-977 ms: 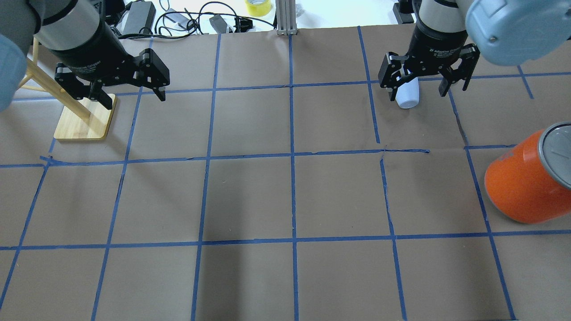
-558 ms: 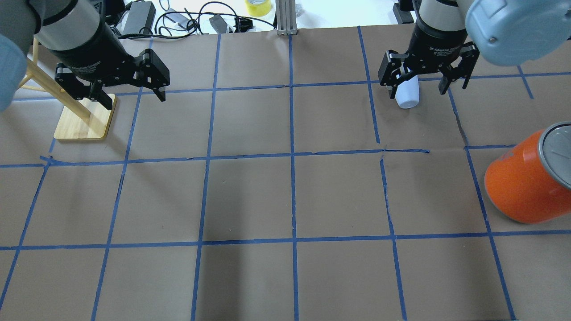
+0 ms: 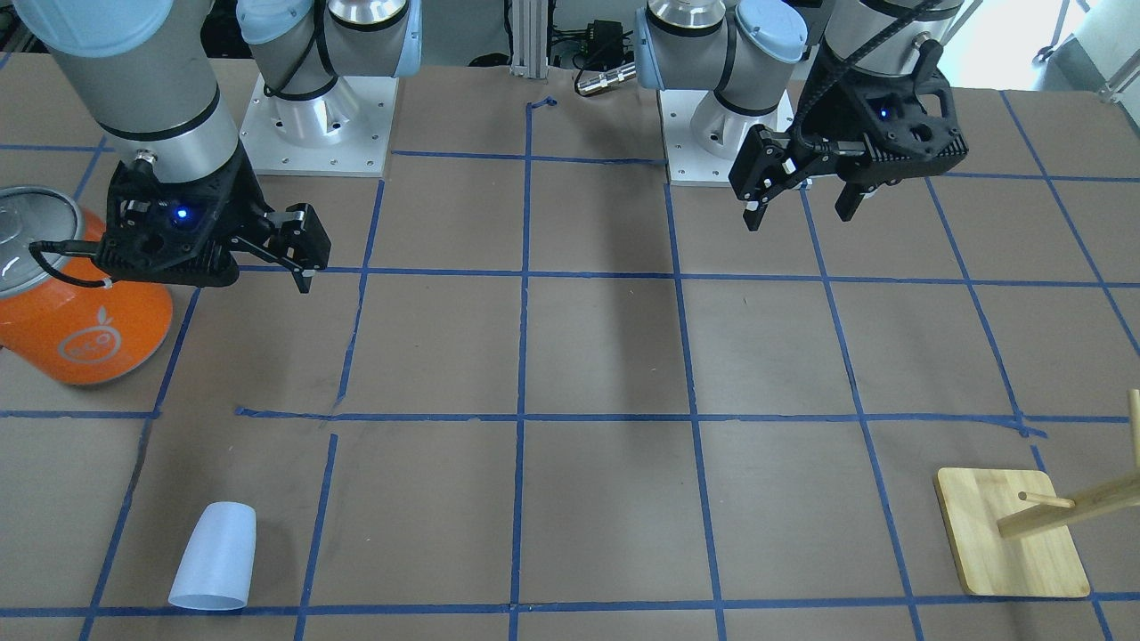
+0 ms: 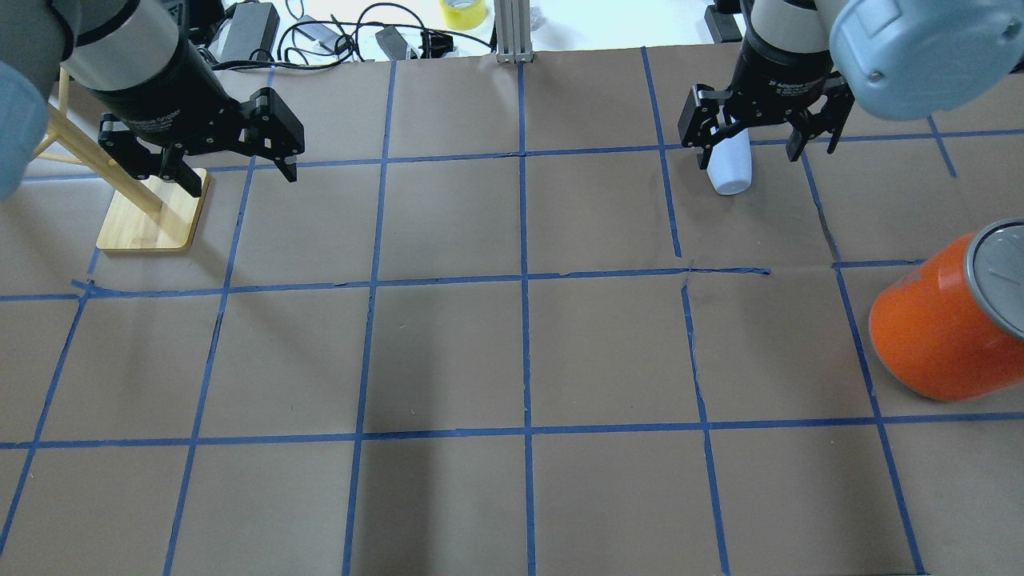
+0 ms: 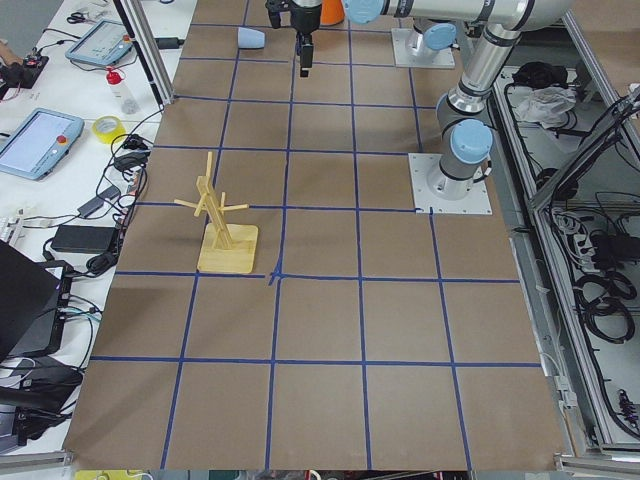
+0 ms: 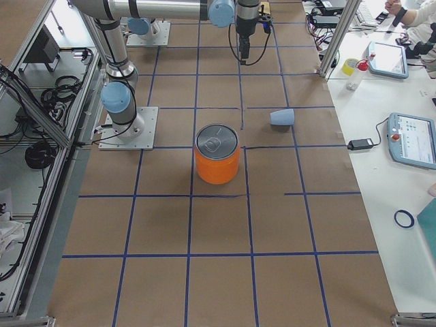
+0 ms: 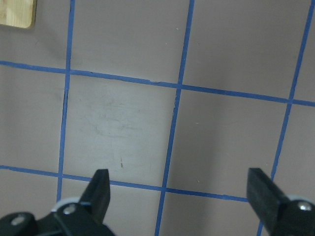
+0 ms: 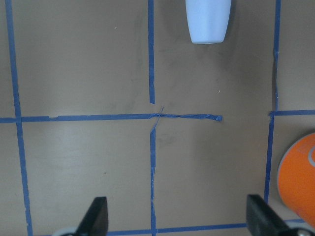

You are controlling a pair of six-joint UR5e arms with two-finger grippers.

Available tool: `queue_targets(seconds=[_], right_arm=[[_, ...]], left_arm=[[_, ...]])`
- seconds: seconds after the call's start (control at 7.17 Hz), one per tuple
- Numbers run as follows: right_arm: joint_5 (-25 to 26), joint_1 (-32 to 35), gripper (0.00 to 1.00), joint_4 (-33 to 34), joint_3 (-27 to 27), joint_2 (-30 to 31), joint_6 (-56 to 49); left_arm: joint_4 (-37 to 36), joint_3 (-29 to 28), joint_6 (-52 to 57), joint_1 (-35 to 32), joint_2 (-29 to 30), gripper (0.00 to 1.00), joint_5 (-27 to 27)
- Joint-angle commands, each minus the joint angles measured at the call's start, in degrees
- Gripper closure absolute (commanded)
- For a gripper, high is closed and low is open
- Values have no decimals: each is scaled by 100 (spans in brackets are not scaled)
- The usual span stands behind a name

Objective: Flip cup
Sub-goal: 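Close the right gripper around the white cup's body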

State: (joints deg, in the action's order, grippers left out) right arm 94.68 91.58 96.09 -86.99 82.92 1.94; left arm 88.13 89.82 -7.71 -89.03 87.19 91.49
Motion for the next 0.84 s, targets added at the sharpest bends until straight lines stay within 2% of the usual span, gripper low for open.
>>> queue_targets(seconds=[0.0, 0.14, 0.28, 0.7], right_arm=[[24, 0, 0, 1387, -2, -581, 34], [41, -17, 0, 1917, -2, -775, -44], [59, -44, 0, 1992, -11, -969, -45], [-2, -702, 0, 2072, -107, -1821, -53]], left_arm=[[3, 0, -3, 0, 0, 0, 0], [3, 0, -3, 0, 0, 0, 0], [3, 0, -3, 0, 0, 0, 0], [3, 0, -3, 0, 0, 0, 0]])
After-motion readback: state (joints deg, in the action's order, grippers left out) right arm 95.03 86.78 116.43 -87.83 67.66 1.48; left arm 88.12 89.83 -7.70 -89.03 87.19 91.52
